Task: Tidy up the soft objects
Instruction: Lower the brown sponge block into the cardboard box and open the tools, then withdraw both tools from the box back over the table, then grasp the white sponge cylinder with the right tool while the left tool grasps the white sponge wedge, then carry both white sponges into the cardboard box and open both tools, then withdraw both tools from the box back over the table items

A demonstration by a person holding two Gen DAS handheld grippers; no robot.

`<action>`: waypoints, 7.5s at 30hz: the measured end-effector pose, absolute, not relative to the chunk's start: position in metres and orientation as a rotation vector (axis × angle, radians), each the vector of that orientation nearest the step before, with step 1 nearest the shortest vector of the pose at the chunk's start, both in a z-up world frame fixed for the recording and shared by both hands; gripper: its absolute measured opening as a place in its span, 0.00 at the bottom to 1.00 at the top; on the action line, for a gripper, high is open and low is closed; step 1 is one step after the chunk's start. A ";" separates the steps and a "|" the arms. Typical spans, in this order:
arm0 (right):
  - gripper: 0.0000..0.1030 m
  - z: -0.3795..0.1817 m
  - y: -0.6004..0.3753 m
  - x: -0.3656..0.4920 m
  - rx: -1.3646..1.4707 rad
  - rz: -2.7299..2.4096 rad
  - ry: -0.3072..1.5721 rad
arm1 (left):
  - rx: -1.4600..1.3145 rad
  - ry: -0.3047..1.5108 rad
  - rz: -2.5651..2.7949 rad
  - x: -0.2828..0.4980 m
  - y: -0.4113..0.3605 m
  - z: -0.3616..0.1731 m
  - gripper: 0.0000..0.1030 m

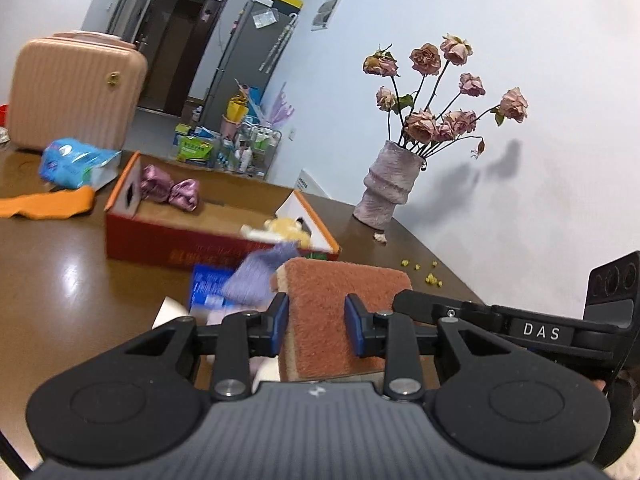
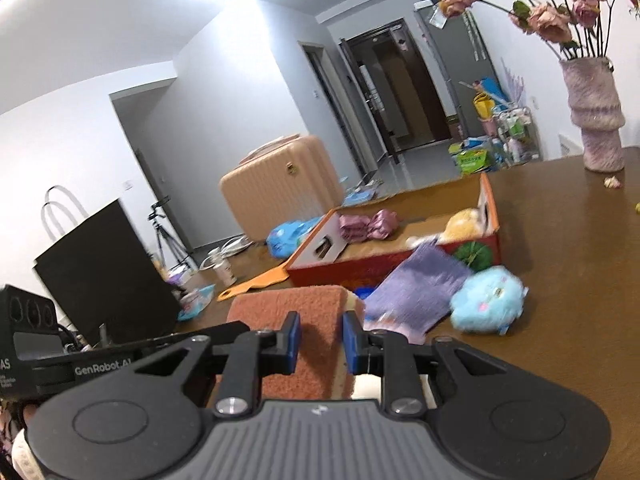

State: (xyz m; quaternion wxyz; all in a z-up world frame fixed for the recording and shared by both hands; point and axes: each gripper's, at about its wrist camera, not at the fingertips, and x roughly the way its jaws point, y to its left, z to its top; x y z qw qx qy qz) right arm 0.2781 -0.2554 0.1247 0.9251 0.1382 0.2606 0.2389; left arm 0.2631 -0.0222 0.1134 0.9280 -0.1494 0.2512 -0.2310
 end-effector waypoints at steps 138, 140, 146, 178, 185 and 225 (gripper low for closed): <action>0.54 0.051 -0.193 0.308 -0.175 0.499 0.764 | 0.162 0.776 -0.230 0.364 -0.007 0.019 0.60; 0.54 0.058 -0.193 0.314 -0.190 0.514 0.770 | 0.194 0.795 -0.244 0.375 -0.011 0.015 0.60; 0.54 0.065 -0.192 0.341 -0.186 0.547 0.814 | 0.179 0.829 -0.385 0.393 -0.021 0.010 0.30; 0.54 0.066 -0.126 0.692 -0.304 0.523 0.995 | 0.178 1.042 -0.327 0.644 0.020 0.047 0.31; 0.58 0.030 -0.113 0.721 -0.332 0.472 1.060 | 0.215 1.067 -0.308 0.667 0.011 0.043 0.43; 0.70 0.104 -0.259 0.332 -0.180 0.566 0.959 | 0.211 0.984 -0.430 0.286 -0.044 0.057 0.74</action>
